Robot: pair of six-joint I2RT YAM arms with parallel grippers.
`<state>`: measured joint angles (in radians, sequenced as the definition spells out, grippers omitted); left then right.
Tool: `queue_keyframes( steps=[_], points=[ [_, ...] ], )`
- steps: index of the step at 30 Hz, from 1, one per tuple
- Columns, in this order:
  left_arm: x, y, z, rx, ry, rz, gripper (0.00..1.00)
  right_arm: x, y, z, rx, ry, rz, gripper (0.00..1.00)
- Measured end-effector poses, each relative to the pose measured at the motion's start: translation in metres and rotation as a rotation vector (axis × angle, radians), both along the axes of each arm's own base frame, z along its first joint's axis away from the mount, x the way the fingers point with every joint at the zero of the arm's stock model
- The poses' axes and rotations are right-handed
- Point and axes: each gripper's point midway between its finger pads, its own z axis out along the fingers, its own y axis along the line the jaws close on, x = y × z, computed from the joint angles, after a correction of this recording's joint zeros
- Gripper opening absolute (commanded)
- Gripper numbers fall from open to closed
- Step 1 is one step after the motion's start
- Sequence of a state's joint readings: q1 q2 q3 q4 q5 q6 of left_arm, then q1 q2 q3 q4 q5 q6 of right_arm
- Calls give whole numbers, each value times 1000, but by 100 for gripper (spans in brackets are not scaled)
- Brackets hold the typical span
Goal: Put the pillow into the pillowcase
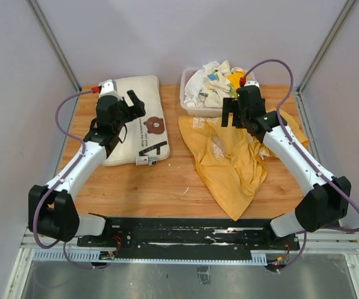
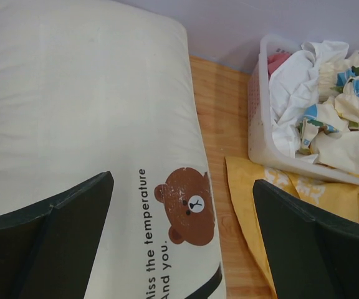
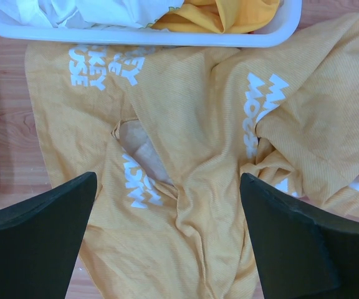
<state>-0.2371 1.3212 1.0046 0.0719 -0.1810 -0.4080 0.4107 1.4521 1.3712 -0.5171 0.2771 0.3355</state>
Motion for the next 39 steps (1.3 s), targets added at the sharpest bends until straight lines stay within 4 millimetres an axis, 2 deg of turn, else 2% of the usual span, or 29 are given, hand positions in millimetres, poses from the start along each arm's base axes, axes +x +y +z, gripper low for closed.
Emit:
queue_keyframes(
  steps=[5,11,16,20,22,24,26,30,32,35,37,39],
  points=[
    [-1,2,-2,7,8,8,99,0,3,-1,11,-2,13,98],
    [-5,8,-15,23,43,34,100,-7,6,-15,24,24,42,98],
    [-10,10,-42,71,133,57,97,-13,9,-17,36,34,63,98],
    [-18,-11,-79,134,236,10,95,-24,7,-24,39,56,75,99],
    [-23,-24,-98,156,291,-26,94,-34,4,-37,30,91,80,94],
    [-29,-36,-119,164,352,-64,93,-47,1,-57,14,156,87,86],
    [-32,-44,-131,154,390,-90,93,-63,-3,-80,-5,237,96,82],
    [-36,-57,-137,158,400,-111,93,-94,-13,-118,-45,376,97,71],
    [-37,-69,-138,169,407,-133,92,-105,-18,-131,-63,429,93,64],
    [-36,-78,-147,183,427,-150,92,-120,-26,-144,-87,488,82,53],
    [-36,-79,-150,182,435,-149,92,-127,-30,-151,-100,513,73,41],
    [-36,-79,-150,174,435,-146,92,-132,-34,-156,-114,532,63,37]
  ],
)
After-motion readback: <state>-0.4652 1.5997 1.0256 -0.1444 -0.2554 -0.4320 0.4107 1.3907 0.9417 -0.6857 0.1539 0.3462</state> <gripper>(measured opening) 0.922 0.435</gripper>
